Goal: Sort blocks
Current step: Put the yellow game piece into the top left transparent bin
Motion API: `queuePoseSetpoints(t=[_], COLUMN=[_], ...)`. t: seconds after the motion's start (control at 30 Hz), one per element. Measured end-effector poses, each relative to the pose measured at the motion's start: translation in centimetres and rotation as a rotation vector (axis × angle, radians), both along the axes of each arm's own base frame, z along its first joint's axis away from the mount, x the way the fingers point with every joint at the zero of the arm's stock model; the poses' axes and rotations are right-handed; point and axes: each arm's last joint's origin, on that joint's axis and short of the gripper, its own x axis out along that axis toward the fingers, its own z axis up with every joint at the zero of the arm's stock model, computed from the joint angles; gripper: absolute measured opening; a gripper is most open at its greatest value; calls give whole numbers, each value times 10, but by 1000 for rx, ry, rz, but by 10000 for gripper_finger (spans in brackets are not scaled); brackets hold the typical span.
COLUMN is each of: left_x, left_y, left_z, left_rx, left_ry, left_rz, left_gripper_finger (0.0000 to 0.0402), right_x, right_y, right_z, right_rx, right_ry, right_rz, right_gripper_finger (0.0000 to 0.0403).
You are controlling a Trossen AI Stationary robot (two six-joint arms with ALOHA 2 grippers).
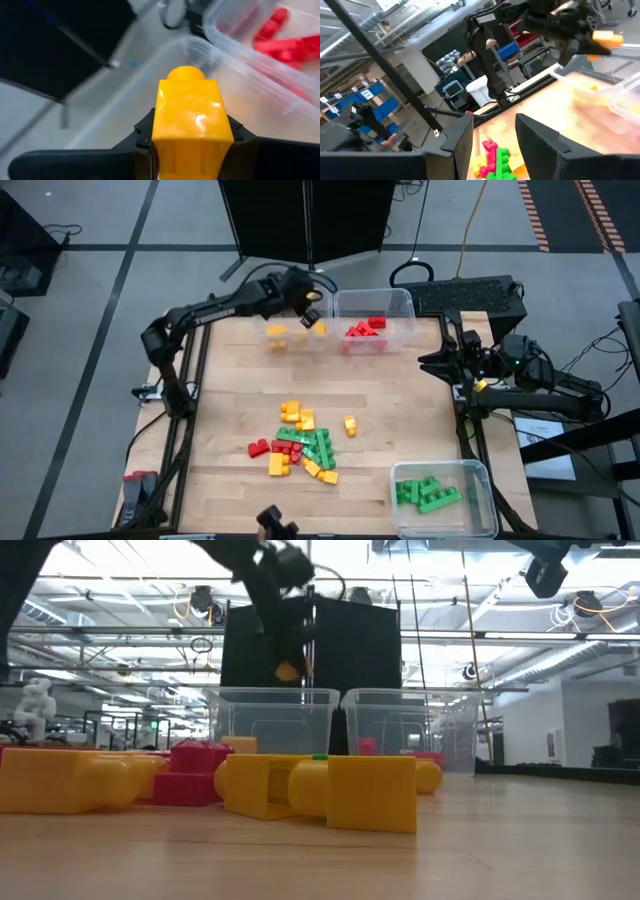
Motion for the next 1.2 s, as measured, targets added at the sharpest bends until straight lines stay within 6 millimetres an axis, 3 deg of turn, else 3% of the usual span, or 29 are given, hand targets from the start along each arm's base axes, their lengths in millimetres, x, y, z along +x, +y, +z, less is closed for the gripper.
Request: queuePoseSetpoints(t=[0.1,0.23,0.47,0.6,0.67,0.77,0.9,0.97,1.07,1.2], left_x=[-3,1,7,6,5,6,10,15,24,39], left_y=[11,17,19,12,1,-21,-60,-82,-112,-144], left_z=[-17,-33,-47,-40,-28,6,55,70,75,64], left_rx=[-117,-149,-158,-139,-119,-56,48,89,119,113], left_ry=[34,62,107,125,141,119,-39,-108,-138,-111], left_rz=[-32,-33,-58,-96,-124,-179,-293,-414,-621,-869], left_gripper_finger=[89,96,219,250,254,255,256,257,257,257], right_x=[0,0,0,0,0,0,0,0,0,0], right_y=[-1,-2,-2,-2,-2,-2,-2,-2,-2,-2], right_z=[0,0,0,0,0,0,0,0,0,0], right_rx=[-1,-1,-1,-1,-1,-1,-6,-9,-8,-8], right_ry=[0,-1,-1,-1,-1,-1,0,0,1,2], right_rz=[-28,-55,-55,-75,-78,-77,-77,-77,-76,-73], right_gripper_finger=[144,144,144,144,144,144,144,144,144,144])
